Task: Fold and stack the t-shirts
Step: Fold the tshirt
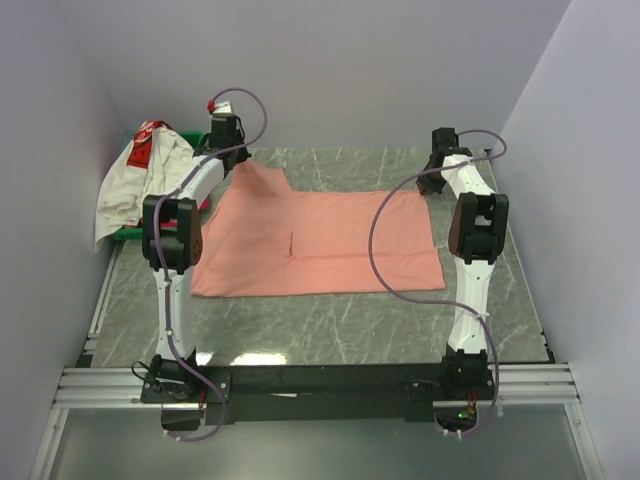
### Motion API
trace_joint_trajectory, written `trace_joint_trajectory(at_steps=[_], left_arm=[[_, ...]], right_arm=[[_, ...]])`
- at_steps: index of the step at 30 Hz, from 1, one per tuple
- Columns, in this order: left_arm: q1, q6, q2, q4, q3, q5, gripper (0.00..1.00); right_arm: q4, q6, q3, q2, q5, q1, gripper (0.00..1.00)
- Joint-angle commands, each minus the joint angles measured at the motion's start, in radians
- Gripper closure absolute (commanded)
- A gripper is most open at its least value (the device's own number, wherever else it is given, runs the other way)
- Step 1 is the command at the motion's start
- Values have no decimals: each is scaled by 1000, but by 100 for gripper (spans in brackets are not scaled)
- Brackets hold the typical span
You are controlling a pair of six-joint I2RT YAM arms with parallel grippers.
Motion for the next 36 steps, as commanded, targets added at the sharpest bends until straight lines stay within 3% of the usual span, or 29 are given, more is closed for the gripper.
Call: trace_joint_trajectory(at_steps=[1, 6, 19, 30, 36], left_arm=[[24, -47, -117, 86, -38, 51, 100], [48, -78, -155, 116, -79, 115, 100], [68, -153, -293, 183, -286, 186, 100], [68, -294, -584, 183, -640, 91, 100], [65, -379, -693, 127, -782, 50, 100]], right_arm=[[73, -5, -74, -97, -24, -3, 100], [192, -14, -201, -215, -39, -3, 100], [275, -8, -419, -413, -28, -21, 100], [320, 32, -718, -611, -10, -36, 100], [304, 44, -780, -655, 22, -36, 100]])
